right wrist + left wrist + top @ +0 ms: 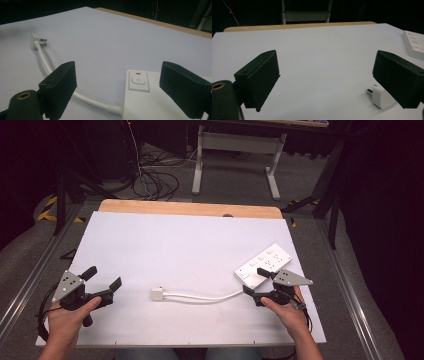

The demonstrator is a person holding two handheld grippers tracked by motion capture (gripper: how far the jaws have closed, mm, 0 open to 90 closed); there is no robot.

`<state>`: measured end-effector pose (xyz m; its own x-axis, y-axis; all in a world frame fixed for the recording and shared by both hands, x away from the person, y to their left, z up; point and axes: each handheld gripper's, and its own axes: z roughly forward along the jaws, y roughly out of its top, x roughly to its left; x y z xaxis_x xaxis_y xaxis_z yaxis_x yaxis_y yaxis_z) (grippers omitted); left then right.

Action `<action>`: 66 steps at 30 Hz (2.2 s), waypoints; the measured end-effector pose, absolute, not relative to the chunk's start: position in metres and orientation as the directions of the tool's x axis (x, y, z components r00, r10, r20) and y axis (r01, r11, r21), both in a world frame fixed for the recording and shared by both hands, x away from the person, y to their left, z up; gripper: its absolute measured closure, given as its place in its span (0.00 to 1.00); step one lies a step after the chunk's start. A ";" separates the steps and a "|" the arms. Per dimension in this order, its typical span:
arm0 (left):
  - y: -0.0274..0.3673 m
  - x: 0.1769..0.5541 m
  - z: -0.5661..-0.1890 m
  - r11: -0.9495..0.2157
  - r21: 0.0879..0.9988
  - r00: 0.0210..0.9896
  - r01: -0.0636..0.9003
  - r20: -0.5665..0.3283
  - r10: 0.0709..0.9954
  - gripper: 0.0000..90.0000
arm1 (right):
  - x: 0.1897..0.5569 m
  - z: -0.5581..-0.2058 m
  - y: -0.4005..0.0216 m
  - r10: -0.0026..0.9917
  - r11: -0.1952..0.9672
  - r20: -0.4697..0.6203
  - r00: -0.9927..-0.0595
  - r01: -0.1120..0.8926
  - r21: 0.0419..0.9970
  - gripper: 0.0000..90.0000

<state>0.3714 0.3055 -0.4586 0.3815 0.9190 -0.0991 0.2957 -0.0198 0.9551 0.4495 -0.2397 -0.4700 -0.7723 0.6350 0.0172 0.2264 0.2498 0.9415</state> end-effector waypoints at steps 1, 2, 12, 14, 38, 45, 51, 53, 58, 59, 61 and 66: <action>0.306 0.371 -0.459 -0.020 0.955 0.381 0.296 -0.099 0.919 0.08 | 0.450 -0.470 -0.239 0.635 0.252 0.019 -0.773 0.230 0.940 0.16; 0.306 0.371 -0.459 -0.021 0.954 0.380 0.298 -0.099 0.920 0.08 | 0.451 -0.471 -0.239 0.633 0.254 0.017 -0.774 0.229 0.940 0.16; 0.309 0.368 -0.459 -0.013 0.955 0.372 0.296 -0.103 0.923 0.08 | 0.452 -0.470 -0.238 0.634 0.251 0.017 -0.773 0.226 0.941 0.16; 0.309 0.369 -0.459 -0.013 0.955 0.372 0.296 -0.103 0.922 0.08 | 0.452 -0.470 -0.238 0.635 0.251 0.019 -0.773 0.229 0.941 0.16; 0.308 0.371 -0.459 -0.016 0.954 0.376 0.299 -0.102 0.921 0.08 | 0.450 -0.469 -0.239 0.636 0.237 0.022 -0.771 0.223 0.946 0.31; 0.308 0.371 -0.459 -0.016 0.954 0.376 0.299 -0.103 0.921 0.08 | 0.450 -0.467 -0.240 0.647 0.227 0.026 -0.762 0.225 0.948 0.41; 0.308 0.371 -0.459 -0.016 0.954 0.376 0.299 -0.103 0.921 0.08 | 0.450 -0.465 -0.241 0.657 0.236 0.014 -0.754 0.222 0.946 0.53; 0.308 0.371 -0.459 -0.016 0.954 0.376 0.300 -0.103 0.921 0.08 | 0.450 -0.465 -0.242 0.660 0.230 0.020 -0.751 0.227 0.946 0.57; 0.308 0.371 -0.459 -0.015 0.954 0.378 0.300 -0.104 0.920 0.08 | 0.450 -0.464 -0.243 0.658 0.226 0.033 -0.753 0.239 0.945 0.67; 0.308 0.371 -0.459 -0.016 0.954 0.378 0.301 -0.104 0.920 0.08 | 0.450 -0.463 -0.243 0.658 0.223 0.040 -0.752 0.245 0.944 0.69; 0.308 0.371 -0.459 -0.016 0.954 0.378 0.300 -0.104 0.920 0.08 | 0.450 -0.463 -0.243 0.658 0.222 0.041 -0.752 0.245 0.944 0.72; 0.308 0.371 -0.460 -0.016 0.953 0.379 0.301 -0.105 0.920 0.08 | 0.449 -0.462 -0.244 0.657 0.223 0.042 -0.753 0.248 0.943 0.84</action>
